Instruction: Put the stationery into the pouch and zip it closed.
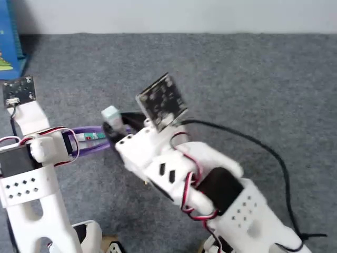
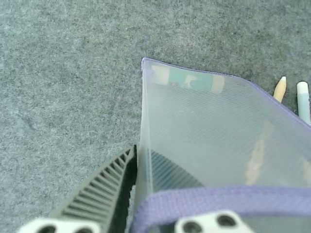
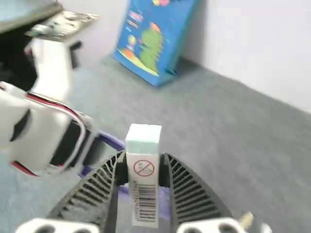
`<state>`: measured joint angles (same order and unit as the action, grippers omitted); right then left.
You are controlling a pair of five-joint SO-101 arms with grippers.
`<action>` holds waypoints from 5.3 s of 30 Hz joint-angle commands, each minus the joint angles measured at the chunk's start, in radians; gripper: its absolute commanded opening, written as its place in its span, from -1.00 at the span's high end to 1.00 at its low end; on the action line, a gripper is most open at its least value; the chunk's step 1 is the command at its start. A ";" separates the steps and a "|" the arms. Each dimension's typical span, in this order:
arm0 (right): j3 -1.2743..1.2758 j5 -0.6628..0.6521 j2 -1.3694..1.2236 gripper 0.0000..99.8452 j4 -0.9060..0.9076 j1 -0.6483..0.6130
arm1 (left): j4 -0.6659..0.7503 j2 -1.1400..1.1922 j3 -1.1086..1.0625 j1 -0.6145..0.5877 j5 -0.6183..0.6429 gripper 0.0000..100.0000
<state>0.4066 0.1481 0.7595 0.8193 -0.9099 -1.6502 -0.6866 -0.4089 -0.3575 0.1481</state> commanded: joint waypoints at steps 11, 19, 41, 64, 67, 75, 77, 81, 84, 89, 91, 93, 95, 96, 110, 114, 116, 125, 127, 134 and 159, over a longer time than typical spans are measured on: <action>0.393 0.006 0.147 0.99 -0.619 -0.056 | 0.015 0.002 -0.002 0.000 0.000 0.98; 0.431 0.005 0.008 0.99 -0.723 -0.061 | 0.012 0.002 -0.002 -0.002 0.000 0.98; 0.463 -0.034 0.116 0.49 -0.526 -0.048 | 0.011 0.002 -0.004 -0.002 0.000 0.98; 0.463 0.072 0.338 0.50 -0.113 0.213 | 0.018 0.002 -0.001 -0.074 -0.002 0.98; 0.463 0.083 0.245 0.50 -0.022 0.294 | 0.018 0.002 0.001 -0.095 -0.020 0.98; 0.414 0.080 -0.159 0.50 -0.019 0.355 | 0.018 0.002 -0.004 -0.095 -0.028 0.98; 0.370 0.080 -0.272 0.50 -0.024 0.357 | 0.018 0.002 -0.004 -0.095 -0.028 0.98; 0.247 0.080 -0.493 0.50 -0.024 0.415 | 0.018 0.002 -0.005 -0.095 -0.028 0.98; 0.146 0.074 -0.654 0.50 -0.024 0.484 | 0.015 0.002 -0.005 -0.095 -0.028 0.98; 0.009 0.009 -0.868 0.50 -0.016 0.536 | 0.018 0.002 -0.016 -0.095 -0.028 0.98; -0.034 0.009 -0.917 0.50 -0.016 0.535 | 0.021 0.002 -0.021 -0.095 -0.029 0.98; -0.061 0.009 -0.943 0.50 -0.015 0.529 | 0.029 0.002 -0.025 -0.095 -0.029 0.98; -0.081 0.009 -0.949 0.50 -0.015 0.513 | 0.041 0.002 -0.036 -0.095 -0.029 0.98; -0.087 0.009 -0.951 0.50 -0.015 0.509 | 0.043 0.002 -0.041 -0.095 -0.029 0.98; -0.115 -0.005 -0.911 0.50 0.082 0.469 | 0.051 0.002 -0.044 -0.095 -0.029 0.98; -0.115 -0.005 -0.880 0.50 0.077 0.452 | 0.049 0.002 -0.044 -0.095 -0.029 0.98; -0.115 -0.003 -0.885 0.50 0.074 0.452 | 0.048 0.002 -0.044 -0.095 -0.029 0.98; -0.117 -0.021 -1.035 0.50 -0.054 0.533 | 0.048 0.002 -0.044 -0.095 -0.029 0.98; -0.117 -0.064 -1.061 0.50 -0.059 0.542 | 0.048 0.002 -0.044 -0.095 -0.029 0.98; -0.112 -0.083 -1.076 0.78 -0.054 0.553 | 0.048 0.002 -0.044 -0.095 -0.029 0.98; 0.138 -0.176 0.005 0.99 0.265 0.447 | 0.068 0.002 -0.035 -0.052 -0.021 0.98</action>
<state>0.5370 -0.0176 0.5493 1.0756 -0.4127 -1.6088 -0.6928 -0.4442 -0.4296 0.1266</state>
